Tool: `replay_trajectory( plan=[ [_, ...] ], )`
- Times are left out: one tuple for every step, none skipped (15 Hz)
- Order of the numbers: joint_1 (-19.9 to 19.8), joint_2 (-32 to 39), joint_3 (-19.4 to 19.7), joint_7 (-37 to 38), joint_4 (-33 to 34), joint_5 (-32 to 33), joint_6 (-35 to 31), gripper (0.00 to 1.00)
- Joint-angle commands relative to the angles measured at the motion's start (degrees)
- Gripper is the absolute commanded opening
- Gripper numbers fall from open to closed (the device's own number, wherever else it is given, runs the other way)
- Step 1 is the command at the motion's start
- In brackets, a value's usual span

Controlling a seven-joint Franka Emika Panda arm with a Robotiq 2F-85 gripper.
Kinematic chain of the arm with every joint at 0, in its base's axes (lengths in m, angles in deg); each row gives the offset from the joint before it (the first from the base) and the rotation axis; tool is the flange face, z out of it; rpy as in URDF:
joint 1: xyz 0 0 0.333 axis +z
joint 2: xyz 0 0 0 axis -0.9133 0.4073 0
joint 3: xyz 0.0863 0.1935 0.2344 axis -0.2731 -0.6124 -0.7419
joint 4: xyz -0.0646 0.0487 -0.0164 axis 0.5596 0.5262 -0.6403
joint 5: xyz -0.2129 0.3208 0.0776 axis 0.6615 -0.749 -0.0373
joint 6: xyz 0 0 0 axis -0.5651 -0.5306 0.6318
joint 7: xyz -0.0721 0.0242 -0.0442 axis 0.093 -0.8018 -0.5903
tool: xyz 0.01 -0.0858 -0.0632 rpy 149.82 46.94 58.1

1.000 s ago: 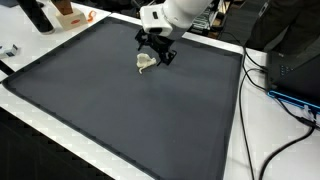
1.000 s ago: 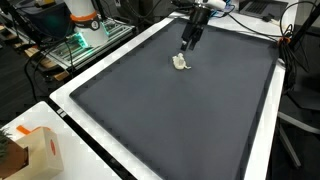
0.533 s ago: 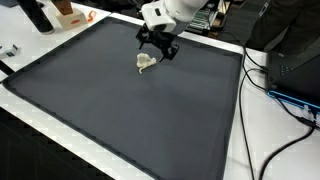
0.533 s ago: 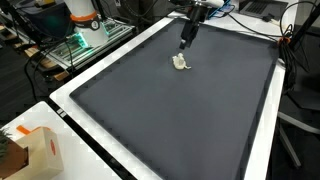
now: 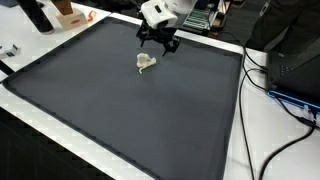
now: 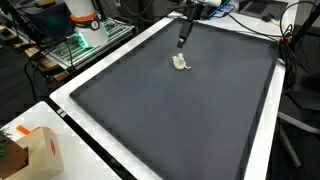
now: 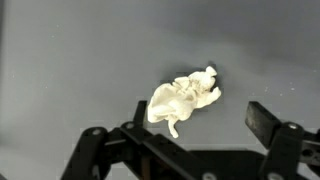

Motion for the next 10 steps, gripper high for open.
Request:
replay_trajectory(
  plan=[
    [-3.1, -3.7, -2.1, -9.3, -4.2, -4.0, -2.6, 1.0],
    [-3.7, -4.3, -2.4, -11.6, -4.5, -5.2, -3.0, 1.0],
    [-4.3, -4.9, -2.7, -14.3, -4.8, -6.3, -3.5, 1.0],
    [-4.8, -5.5, -2.9, -16.6, -5.2, -7.3, -3.8, 1.0],
    [-5.3, -6.1, -3.1, -18.7, -5.5, -8.2, -4.0, 1.0],
    [-5.9, -6.8, -3.3, -21.1, -5.8, -9.2, -4.3, 1.0],
    [-6.4, -7.4, -3.5, -23.4, -6.0, -10.2, -4.5, 1.0],
    [-6.9, -8.1, -3.7, -25.7, -6.3, -11.1, -4.8, 1.0],
    [-7.5, -8.8, -3.9, -28.2, -6.5, -12.5, -4.5, 1.0],
    [-7.9, -9.3, -4.0, -30.1, -6.4, -14.0, -4.1, 1.0]
  ],
)
